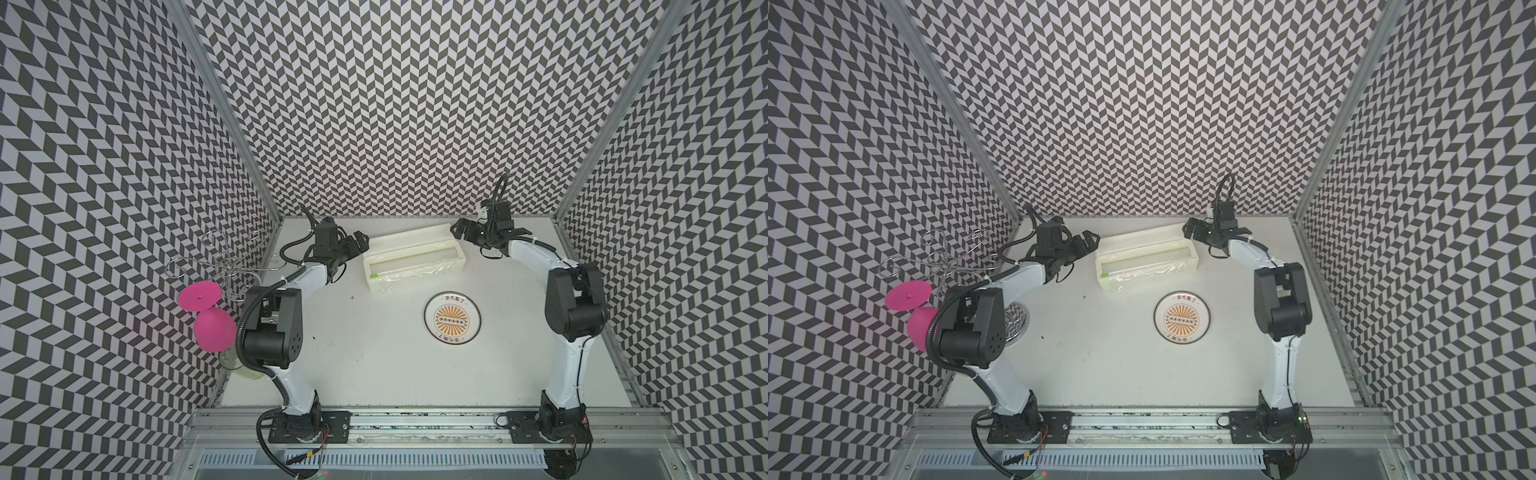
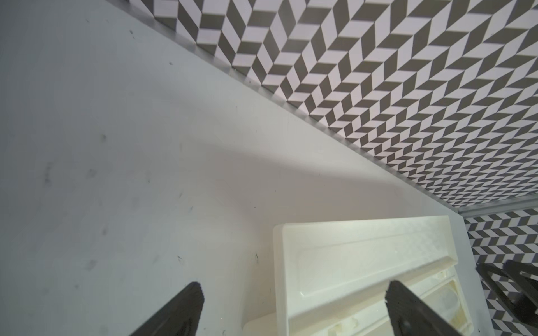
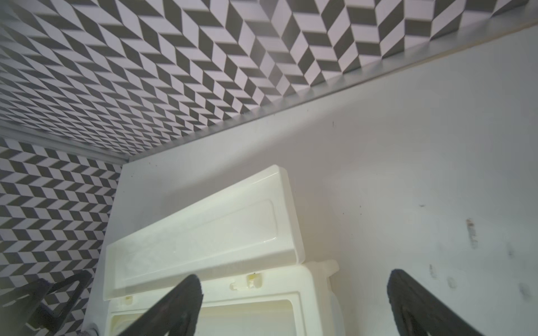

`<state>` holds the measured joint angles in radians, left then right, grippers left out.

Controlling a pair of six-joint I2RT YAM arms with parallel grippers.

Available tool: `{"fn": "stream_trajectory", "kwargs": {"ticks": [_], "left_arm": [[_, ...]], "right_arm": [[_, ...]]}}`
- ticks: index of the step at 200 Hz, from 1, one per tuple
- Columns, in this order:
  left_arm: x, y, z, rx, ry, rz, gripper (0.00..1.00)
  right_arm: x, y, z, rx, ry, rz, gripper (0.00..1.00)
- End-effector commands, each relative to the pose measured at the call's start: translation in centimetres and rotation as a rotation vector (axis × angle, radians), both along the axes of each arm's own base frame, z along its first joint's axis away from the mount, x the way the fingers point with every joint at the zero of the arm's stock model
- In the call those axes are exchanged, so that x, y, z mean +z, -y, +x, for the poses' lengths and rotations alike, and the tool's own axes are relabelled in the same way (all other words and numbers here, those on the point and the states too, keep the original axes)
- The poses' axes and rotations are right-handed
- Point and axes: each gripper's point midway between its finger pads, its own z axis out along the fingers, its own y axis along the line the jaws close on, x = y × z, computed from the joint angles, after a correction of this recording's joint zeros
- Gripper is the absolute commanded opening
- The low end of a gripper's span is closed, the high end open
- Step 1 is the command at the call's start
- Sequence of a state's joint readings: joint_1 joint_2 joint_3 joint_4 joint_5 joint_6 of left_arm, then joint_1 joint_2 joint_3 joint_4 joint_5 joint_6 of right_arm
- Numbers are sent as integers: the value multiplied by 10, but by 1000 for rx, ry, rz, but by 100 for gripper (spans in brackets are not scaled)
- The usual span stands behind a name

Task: Wrap the plate with plastic wrap
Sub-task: Adjust the plastic wrap cutting box at the center of the board.

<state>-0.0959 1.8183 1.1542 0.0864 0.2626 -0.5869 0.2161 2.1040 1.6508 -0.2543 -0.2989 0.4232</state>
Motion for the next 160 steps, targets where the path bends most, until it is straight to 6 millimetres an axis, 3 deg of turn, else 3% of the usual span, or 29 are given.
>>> {"fn": "stream_trajectory", "kwargs": {"ticks": [1,42,94,119,160], "left_arm": [[3,18,11,-63,41,-80,99],[-18,43,14,-117,7,-79,99],[-20,86,4,-207,3,-101,98],[-16,110,3,-255,5,-111,97],[-13,155,5,-338,12,-117,97]], "right_arm": [[-3,-31,3,97,-13,43,100],[-23,-49,0,133,-53,78,100],[-15,-57,-22,170,-45,175,98],[-16,-51,-38,162,-53,168,98],[-16,-17,-60,89,-57,156,98]]}}
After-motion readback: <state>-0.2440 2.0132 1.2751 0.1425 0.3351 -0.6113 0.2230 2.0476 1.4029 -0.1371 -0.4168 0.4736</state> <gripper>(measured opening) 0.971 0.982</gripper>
